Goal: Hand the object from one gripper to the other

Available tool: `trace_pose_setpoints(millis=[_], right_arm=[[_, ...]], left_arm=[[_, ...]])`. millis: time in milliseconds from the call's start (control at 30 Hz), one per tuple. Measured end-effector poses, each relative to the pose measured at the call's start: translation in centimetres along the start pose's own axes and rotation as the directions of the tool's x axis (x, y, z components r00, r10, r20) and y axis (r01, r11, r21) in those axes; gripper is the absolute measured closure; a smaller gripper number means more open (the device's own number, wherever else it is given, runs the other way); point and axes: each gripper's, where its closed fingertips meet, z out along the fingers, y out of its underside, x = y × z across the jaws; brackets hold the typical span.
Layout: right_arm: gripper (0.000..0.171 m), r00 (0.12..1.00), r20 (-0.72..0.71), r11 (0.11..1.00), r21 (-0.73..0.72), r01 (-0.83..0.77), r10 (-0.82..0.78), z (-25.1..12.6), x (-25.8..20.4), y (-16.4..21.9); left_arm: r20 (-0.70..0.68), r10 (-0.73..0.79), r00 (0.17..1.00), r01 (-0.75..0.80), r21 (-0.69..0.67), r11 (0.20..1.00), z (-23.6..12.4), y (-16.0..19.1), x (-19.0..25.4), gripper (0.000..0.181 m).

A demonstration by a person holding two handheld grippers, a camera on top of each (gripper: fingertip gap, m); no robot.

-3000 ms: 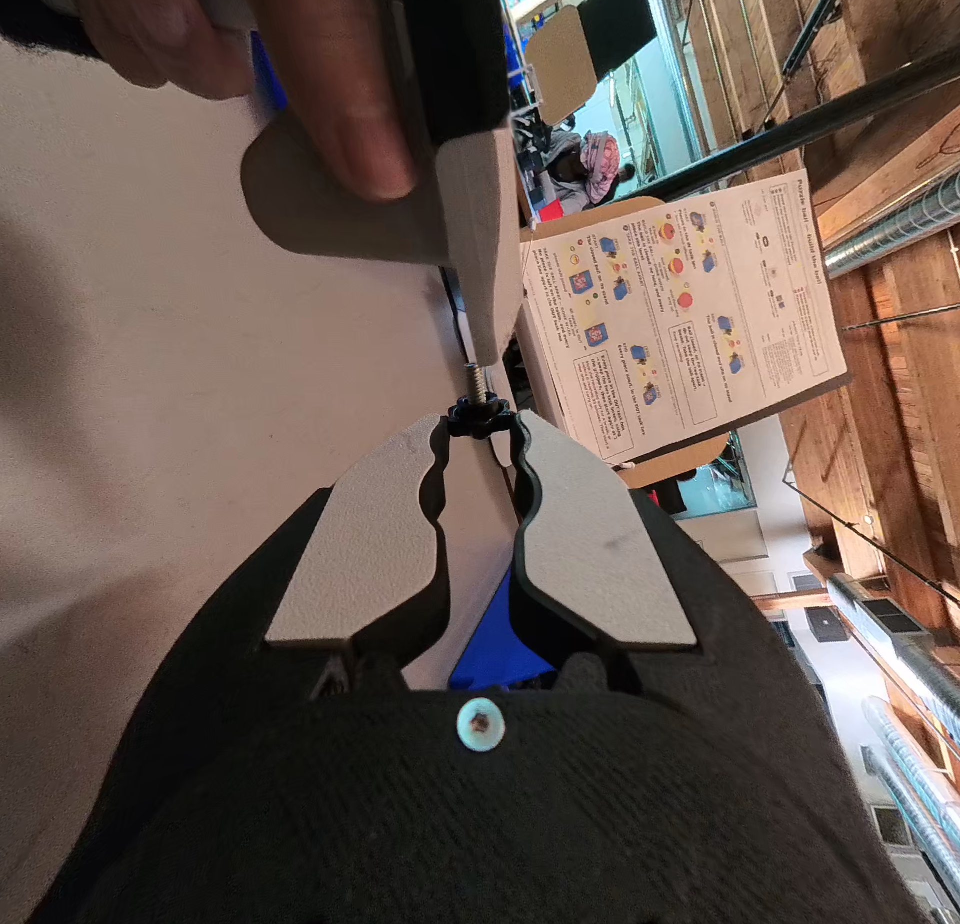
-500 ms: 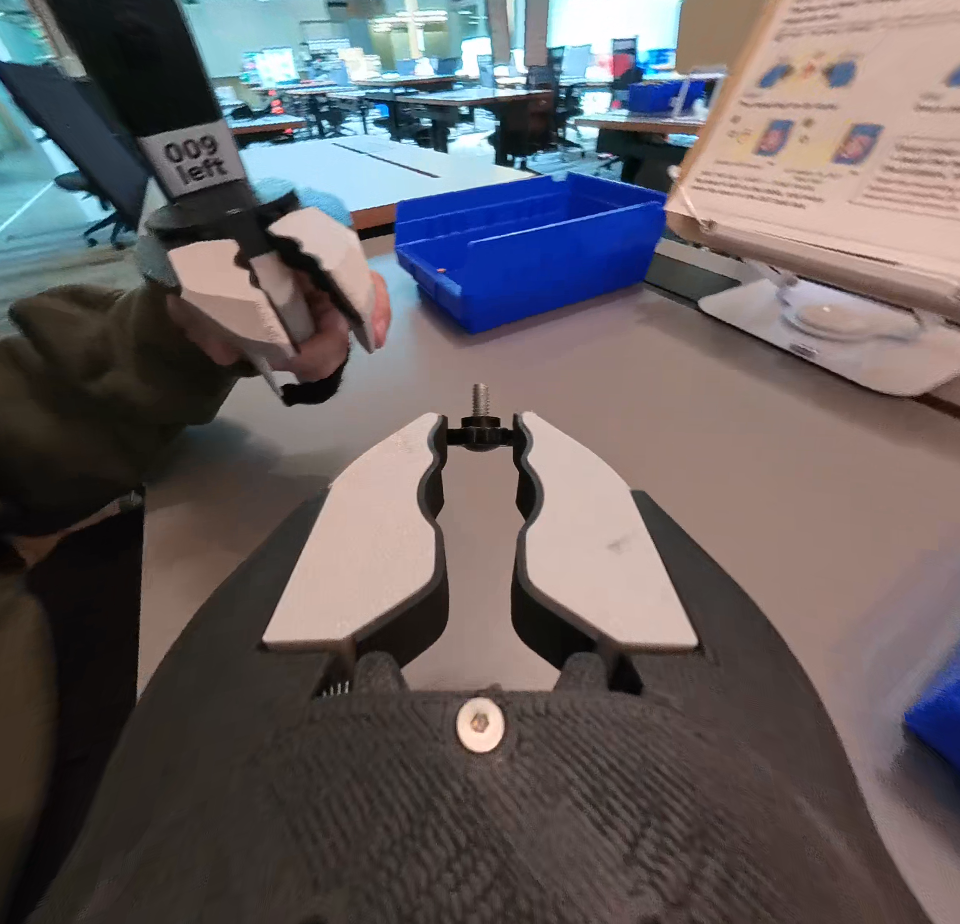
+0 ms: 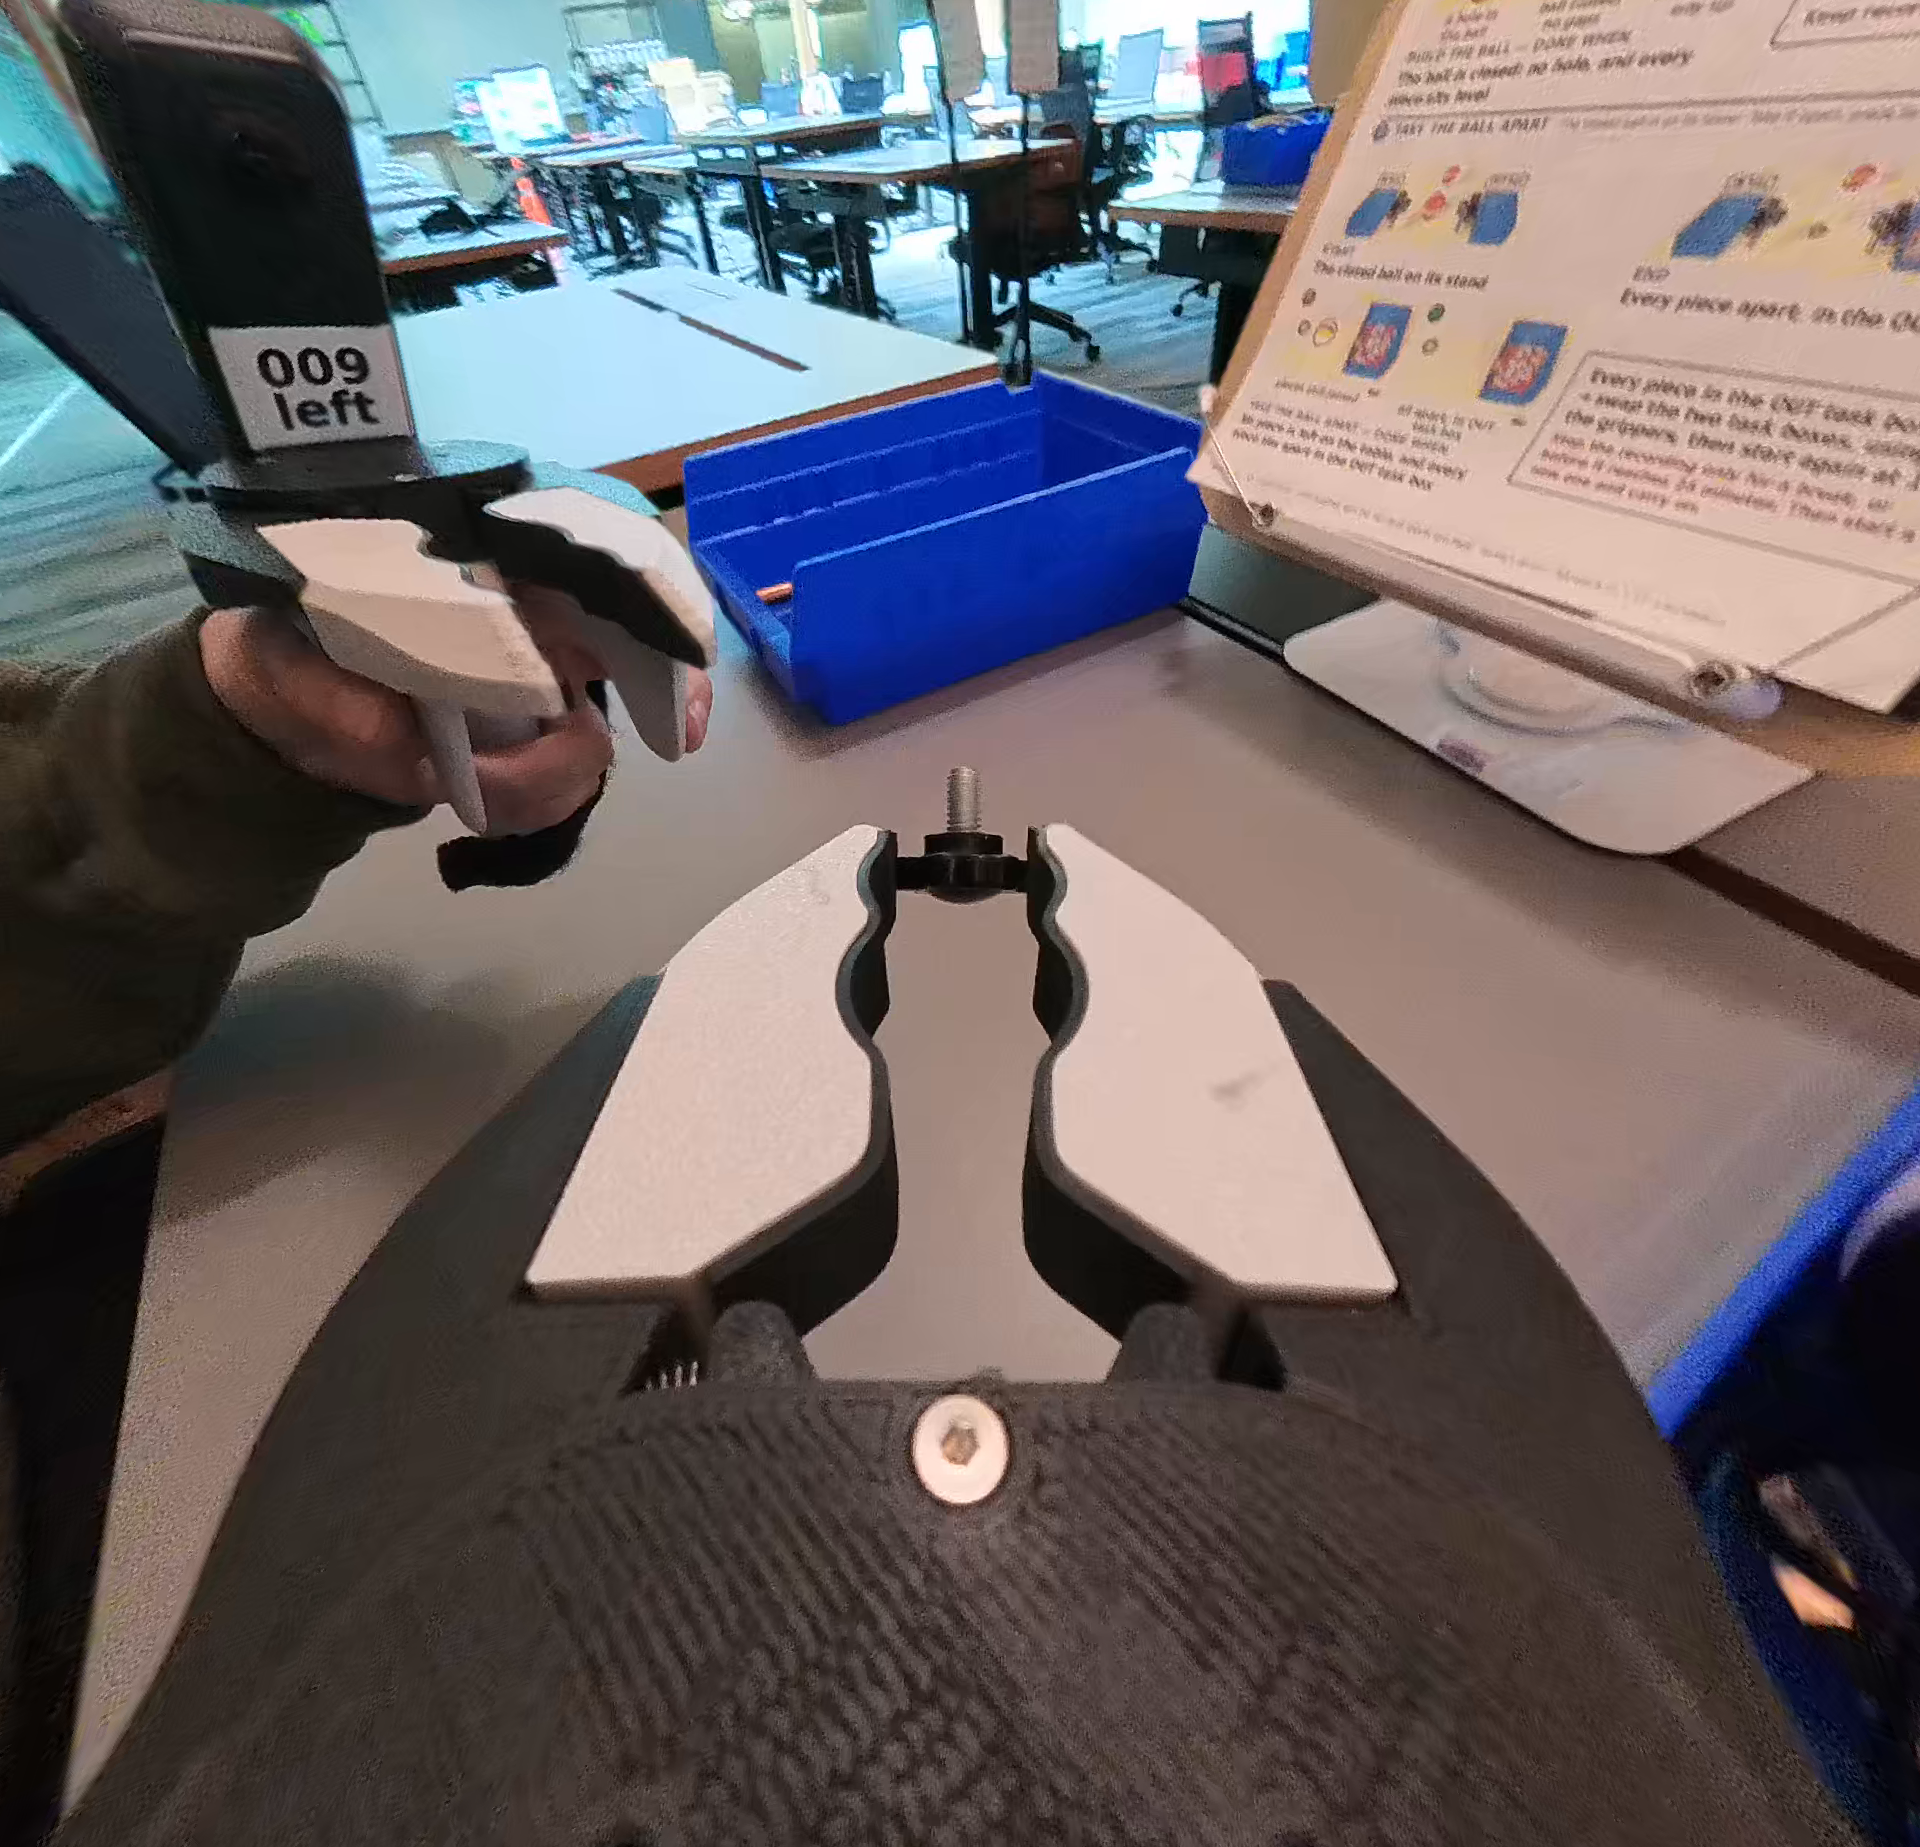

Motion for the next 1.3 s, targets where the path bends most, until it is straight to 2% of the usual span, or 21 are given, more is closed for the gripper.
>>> trace_pose_setpoints(millis=[100,233,333,500,667,800,900,1033,1100,1300], right_arm=[[0.147,0.999,0.051,0.999,0.033,-0.007,0.005,1.6,0.8,-1.0],[0.147,0.992,0.128,0.998,0.060,-0.010,0.003,2.7,1.5,-2.6],[0.147,0.989,0.145,0.998,0.057,0.005,-0.013,3.1,2.5,-3.8],[0.147,0.994,0.109,0.993,0.118,-0.009,-0.004,2.5,5.2,-6.0],[0.147,0.994,0.100,0.998,0.053,0.033,-0.038,1.5,7.0,-5.8],[0.147,0.974,0.223,0.999,0.036,0.020,-0.028,-0.6,6.5,-5.0],[0.147,0.950,0.313,0.999,0.044,-0.029,0.014,-2.0,6.4,-4.7],[0.147,0.863,0.497,0.987,0.069,-0.143,0.090,-3.7,5.1,-4.9],[0.147,0.786,0.604,0.977,0.057,-0.207,0.131,-4.5,4.0,-5.0],[0.147,0.713,0.685,0.970,0.034,-0.239,0.151,-4.2,2.7,-4.9]], left_arm=[[0.025,-0.007,1.000,0.006,0.034,0.999,0.5,-2.0,-0.8,0.158],[0.068,0.090,0.994,-0.089,-0.021,0.996,1.1,-3.8,-2.2,0.158],[0.075,0.108,0.991,-0.107,-0.027,0.994,2.4,-5.7,-3.4,0.158],[0.052,0.114,0.992,-0.116,0.042,0.992,5.5,-8.6,-4.5,0.158],[0.071,0.146,0.987,-0.148,0.024,0.989,8.3,-8.4,-5.3,0.158],[0.060,0.332,0.942,-0.332,-0.010,0.943,9.2,-8.1,-5.0,0.163],[-0.023,0.388,0.921,-0.388,-0.017,0.921,9.5,-7.6,-4.7,0.164],[-0.195,0.441,0.876,-0.447,0.012,0.894,9.9,-5.8,-3.4,0.159],[-0.241,0.473,0.847,-0.486,0.010,0.874,10.0,-5.0,-3.1,0.157],[-0.361,0.383,0.850,-0.377,0.092,0.922,10.1,-4.8,-1.7,0.162]])
